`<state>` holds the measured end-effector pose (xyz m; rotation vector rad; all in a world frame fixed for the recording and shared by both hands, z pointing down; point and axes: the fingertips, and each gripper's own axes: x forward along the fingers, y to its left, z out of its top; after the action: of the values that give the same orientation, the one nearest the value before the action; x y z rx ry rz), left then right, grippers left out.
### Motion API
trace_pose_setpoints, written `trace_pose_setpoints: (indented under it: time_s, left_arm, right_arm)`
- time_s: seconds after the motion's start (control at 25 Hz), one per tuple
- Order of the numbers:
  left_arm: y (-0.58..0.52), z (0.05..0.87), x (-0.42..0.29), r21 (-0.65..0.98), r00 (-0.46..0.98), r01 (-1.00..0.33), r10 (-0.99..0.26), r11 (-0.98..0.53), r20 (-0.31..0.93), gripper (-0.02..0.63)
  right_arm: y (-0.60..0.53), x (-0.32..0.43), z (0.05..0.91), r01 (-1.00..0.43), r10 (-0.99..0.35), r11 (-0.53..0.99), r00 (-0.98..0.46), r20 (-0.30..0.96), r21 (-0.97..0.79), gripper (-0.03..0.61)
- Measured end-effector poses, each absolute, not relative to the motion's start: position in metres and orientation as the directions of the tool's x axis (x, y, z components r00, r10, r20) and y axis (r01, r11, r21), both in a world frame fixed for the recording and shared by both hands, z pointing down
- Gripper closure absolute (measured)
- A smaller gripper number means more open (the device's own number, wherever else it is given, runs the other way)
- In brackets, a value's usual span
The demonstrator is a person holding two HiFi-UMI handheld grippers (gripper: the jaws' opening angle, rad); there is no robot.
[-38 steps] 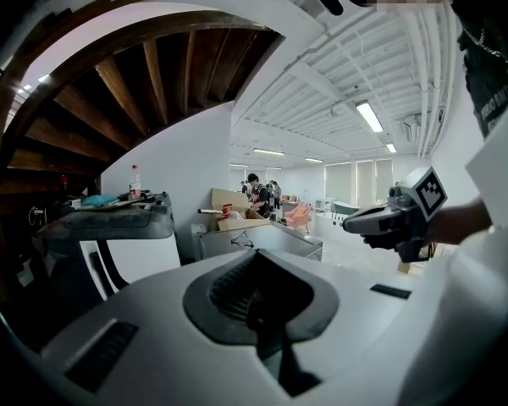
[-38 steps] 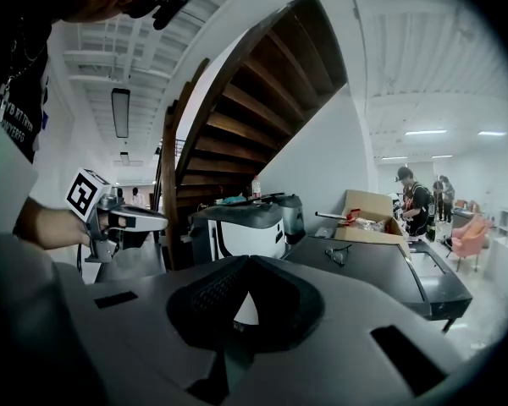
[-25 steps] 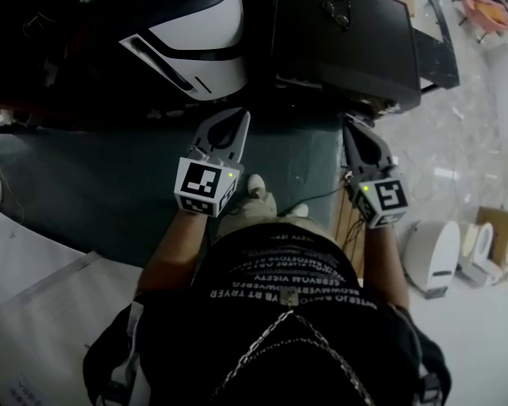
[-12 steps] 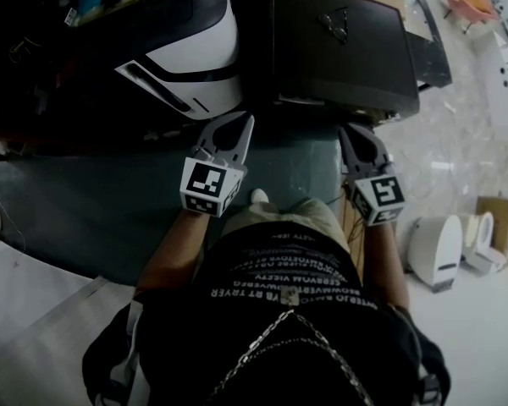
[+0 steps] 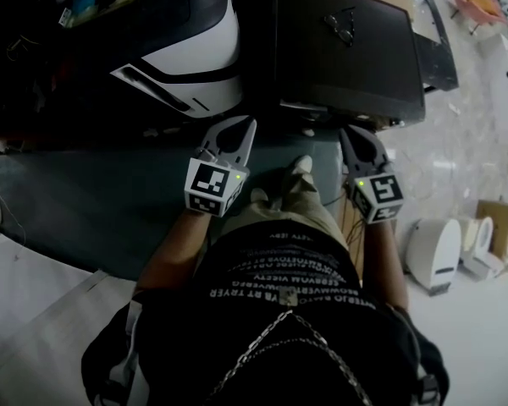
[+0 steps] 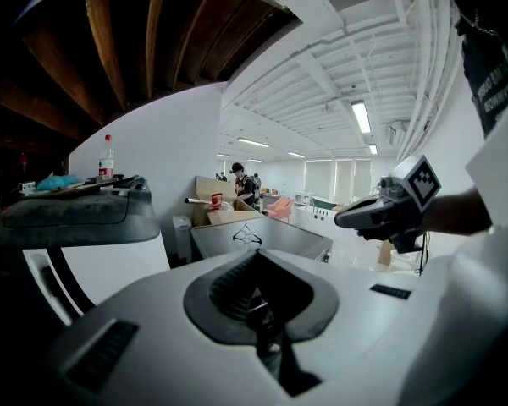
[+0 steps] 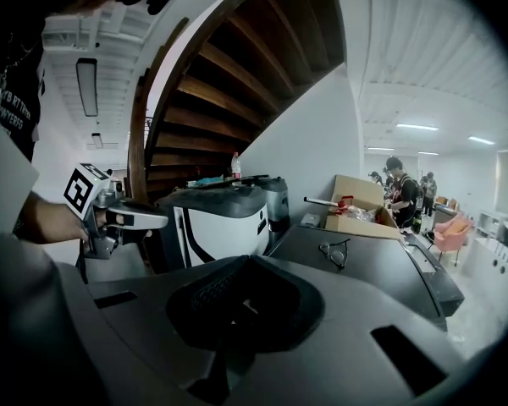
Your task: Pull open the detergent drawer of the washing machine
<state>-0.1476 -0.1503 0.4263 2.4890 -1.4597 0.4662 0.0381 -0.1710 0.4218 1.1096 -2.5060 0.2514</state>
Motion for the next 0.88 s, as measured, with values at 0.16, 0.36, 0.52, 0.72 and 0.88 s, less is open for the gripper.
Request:
trace_pose_setpoints:
  time_s: [0.16, 0.36, 0.52, 0.72, 0.88]
  left_arm:
    - [-0.167, 0.439, -0.145, 0.029, 0.434, -0.886, -0.804, -0.464, 0.407, 0.609]
    - [-0.192, 0.463, -0.137, 0.022, 0.411, -0.893, -0.792, -0.450, 0.452, 0.609]
    - [-0.209, 0.492, -0.130, 0.023, 0.394, -0.896, -0.772, -0.443, 0.499, 0.609]
    - [-0.223, 0.535, -0.121, 0.033, 0.388, -0.889, -0.714, -0.457, 0.583, 0.609]
    - [-0.231, 0.566, -0.114, 0.047, 0.383, -0.888, -0.677, -0.458, 0.628, 0.609]
  right_arm:
    - [-0.194, 0.043, 0.444, -0.736, -0.657, 0.677, -0.621, 0.429, -0.029, 0.575]
    - [-0.220, 0.051, 0.473, -0.727, -0.623, 0.684, -0.623, 0.473, -0.058, 0.575]
    - [-0.234, 0.058, 0.498, -0.716, -0.592, 0.696, -0.618, 0.517, -0.058, 0.575]
    - [-0.245, 0.062, 0.537, -0.693, -0.533, 0.717, -0.612, 0.584, -0.073, 0.575]
    - [-0.252, 0.068, 0.568, -0.680, -0.483, 0.727, -0.603, 0.636, -0.092, 0.575]
